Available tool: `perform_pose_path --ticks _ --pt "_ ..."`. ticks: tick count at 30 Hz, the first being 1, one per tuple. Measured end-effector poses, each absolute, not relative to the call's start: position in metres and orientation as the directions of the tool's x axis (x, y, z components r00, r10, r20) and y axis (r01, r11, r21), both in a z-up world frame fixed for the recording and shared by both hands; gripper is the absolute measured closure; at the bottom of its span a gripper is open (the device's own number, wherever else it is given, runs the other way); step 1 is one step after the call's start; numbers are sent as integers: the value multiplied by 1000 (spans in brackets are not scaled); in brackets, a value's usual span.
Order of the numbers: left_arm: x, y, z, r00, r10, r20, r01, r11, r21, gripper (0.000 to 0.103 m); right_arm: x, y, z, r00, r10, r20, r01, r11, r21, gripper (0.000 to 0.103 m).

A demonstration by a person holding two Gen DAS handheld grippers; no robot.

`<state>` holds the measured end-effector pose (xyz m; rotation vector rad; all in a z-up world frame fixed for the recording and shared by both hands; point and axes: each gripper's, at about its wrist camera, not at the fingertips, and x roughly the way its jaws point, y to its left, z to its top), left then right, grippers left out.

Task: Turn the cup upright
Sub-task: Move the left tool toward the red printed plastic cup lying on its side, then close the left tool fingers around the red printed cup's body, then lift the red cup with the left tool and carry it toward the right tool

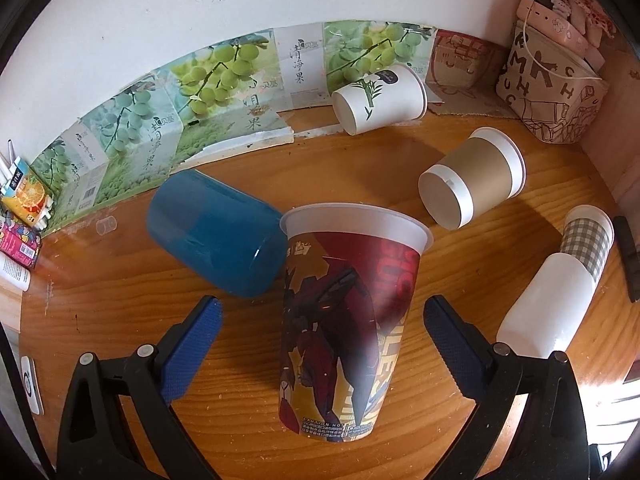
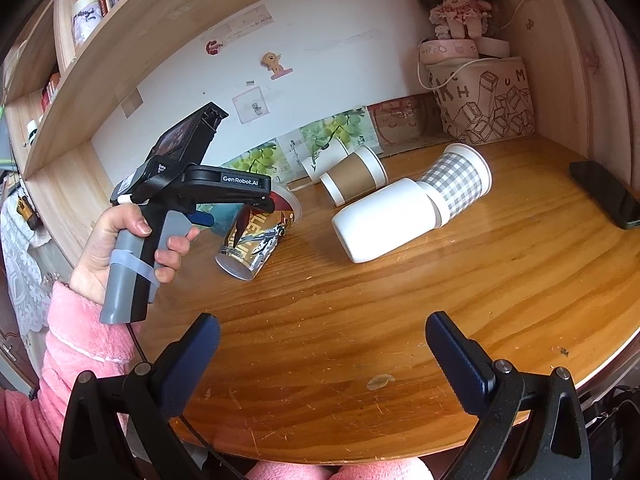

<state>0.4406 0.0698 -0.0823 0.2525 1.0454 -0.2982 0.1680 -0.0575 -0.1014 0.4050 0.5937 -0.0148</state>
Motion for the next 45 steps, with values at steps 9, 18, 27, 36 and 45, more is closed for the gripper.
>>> perform_pose_path --ticks 9,18,27,36,45 --pt "442 62 -85 442 -130 -888 385 921 57 24 168 -66 -102 831 113 -544 132 911 391 0" --pt "441 60 -84 436 -128 -891 366 929 46 31 163 -69 -102 835 109 -540 138 907 397 0" --pt "425 67 -75 445 -129 -886 348 937 39 31 162 -73 -100 830 112 -547 140 906 398 0" --pt "389 79 -70 434 -119 -893 307 952 23 32 159 -72 -97 814 144 -563 124 903 411 0" --pt "348 90 -68 408 -138 -902 252 967 -34 32 142 -70 -89 798 175 -577 96 908 408 0"
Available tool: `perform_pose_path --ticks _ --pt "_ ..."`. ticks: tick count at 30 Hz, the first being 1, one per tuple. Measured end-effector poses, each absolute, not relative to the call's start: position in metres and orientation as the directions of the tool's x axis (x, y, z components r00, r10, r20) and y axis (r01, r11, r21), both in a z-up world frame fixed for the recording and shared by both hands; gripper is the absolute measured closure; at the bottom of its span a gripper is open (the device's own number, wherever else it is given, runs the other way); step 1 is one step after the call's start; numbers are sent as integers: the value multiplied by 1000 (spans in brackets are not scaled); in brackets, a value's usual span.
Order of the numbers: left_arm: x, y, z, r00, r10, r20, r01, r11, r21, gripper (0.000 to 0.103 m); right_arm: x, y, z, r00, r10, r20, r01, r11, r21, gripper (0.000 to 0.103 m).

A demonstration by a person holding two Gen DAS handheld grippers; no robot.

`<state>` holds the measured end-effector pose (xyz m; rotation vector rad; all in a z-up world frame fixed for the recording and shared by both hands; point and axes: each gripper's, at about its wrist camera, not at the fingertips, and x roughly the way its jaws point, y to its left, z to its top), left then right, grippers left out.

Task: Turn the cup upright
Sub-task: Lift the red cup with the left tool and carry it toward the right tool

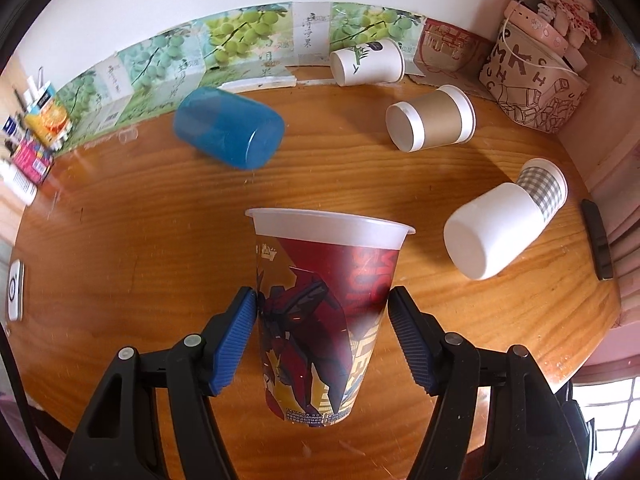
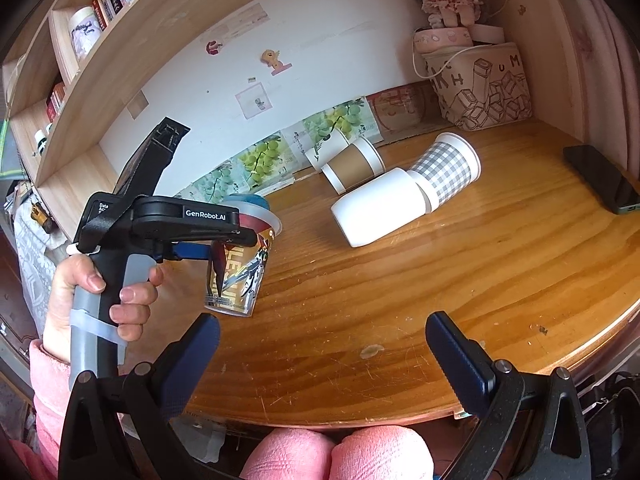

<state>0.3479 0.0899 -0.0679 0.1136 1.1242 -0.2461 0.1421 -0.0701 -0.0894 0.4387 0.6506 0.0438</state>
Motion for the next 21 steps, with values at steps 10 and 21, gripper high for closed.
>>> perform_pose_path --ticks 10,21 --pt "309 96 -76 365 -130 -922 189 980 -64 32 121 -75 -84 786 184 -590 83 915 396 0" --pt "301 89 -79 328 -169 -929 181 977 -114 31 121 -80 -81 767 190 -613 69 925 374 0"
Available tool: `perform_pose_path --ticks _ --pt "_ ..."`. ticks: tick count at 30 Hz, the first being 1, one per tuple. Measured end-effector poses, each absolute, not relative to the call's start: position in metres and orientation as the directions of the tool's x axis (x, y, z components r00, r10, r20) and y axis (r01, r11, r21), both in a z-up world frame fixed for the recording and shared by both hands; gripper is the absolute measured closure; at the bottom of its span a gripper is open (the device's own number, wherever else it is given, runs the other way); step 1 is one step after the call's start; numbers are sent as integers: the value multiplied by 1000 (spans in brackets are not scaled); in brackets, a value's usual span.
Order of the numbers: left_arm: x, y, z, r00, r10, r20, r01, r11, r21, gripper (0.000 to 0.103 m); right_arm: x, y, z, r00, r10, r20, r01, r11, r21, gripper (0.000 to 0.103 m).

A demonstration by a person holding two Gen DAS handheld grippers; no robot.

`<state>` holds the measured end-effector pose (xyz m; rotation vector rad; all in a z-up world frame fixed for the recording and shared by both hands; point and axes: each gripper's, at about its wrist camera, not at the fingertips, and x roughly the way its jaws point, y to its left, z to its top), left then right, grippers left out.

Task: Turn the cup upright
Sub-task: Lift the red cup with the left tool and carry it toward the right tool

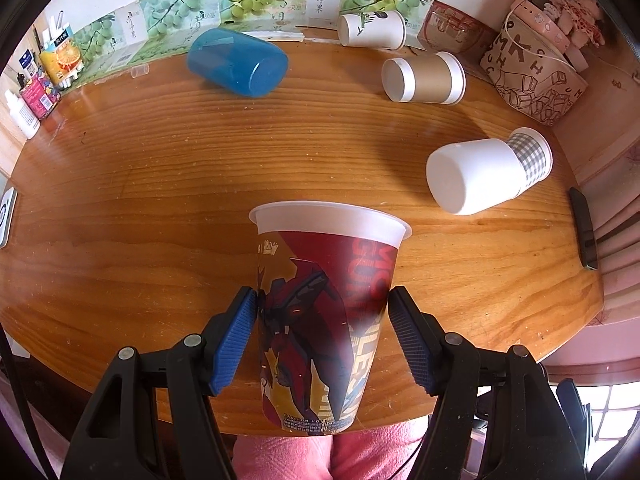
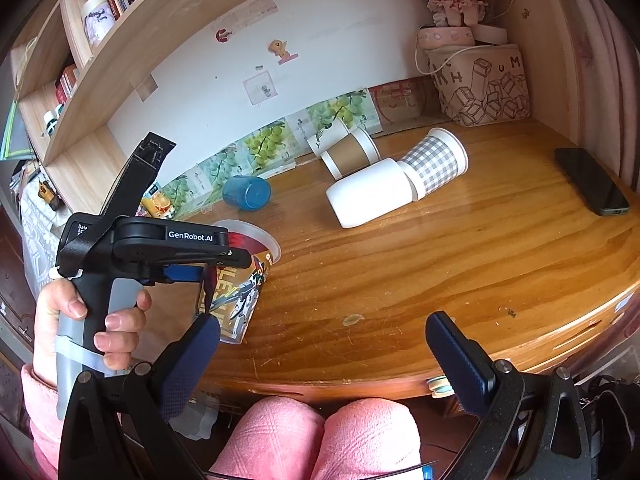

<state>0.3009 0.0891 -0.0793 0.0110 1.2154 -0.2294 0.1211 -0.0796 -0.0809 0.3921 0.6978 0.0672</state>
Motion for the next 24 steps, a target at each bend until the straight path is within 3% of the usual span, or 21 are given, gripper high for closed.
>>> perform_pose_path --ticks 24 --pt "304 130 -33 465 -283 -839 246 952 -185 23 185 -72 -83 737 234 -634 112 883 455 0"
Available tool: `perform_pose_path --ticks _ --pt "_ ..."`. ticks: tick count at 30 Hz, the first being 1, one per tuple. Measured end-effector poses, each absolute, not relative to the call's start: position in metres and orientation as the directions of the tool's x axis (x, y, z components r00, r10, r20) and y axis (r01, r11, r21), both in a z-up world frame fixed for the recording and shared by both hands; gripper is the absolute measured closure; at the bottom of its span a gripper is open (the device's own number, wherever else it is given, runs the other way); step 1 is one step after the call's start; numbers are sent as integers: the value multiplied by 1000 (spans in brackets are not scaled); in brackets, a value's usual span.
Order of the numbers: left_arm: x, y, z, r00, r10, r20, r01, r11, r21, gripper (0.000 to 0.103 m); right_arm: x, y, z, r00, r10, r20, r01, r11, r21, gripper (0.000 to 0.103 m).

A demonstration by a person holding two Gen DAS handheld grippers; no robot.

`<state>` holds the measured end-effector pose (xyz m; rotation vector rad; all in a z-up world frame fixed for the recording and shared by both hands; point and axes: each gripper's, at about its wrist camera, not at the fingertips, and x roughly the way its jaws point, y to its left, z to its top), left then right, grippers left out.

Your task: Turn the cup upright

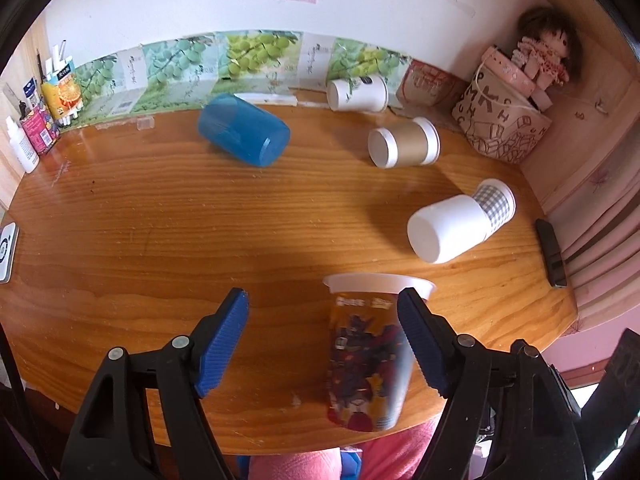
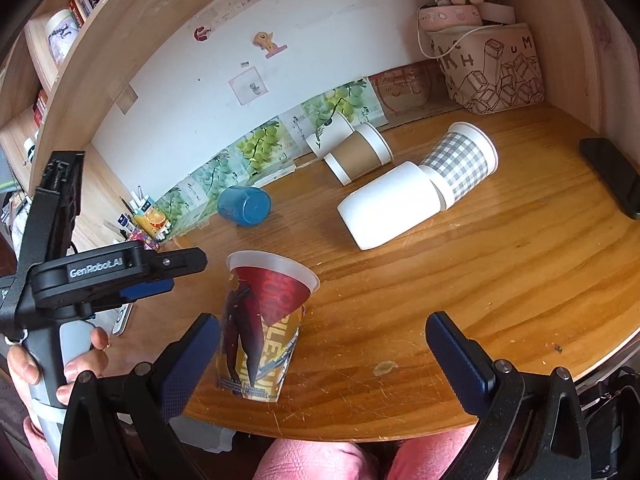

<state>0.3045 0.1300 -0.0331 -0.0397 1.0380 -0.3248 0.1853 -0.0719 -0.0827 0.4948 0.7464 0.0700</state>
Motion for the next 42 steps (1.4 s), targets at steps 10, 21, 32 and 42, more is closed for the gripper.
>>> perform_pose_path --ticks 10,21,32,42 --pt "303 190 -28 552 -264 -791 203 963 -179 22 232 -49 -93 682 260 -683 140 871 471 0" --pt "289 235 -56 575 -293 -764 218 955 -201 21 267 -38 -118 605 255 -755 222 856 467 0" --pt "278 230 -67 572 -357 -739 320 926 -199 21 288 -33 -132 557 287 -779 250 837 487 2" --pt "280 239 -69 570 -357 -740 284 931 -231 21 294 -23 -135 544 327 -772 226 829 511 16"
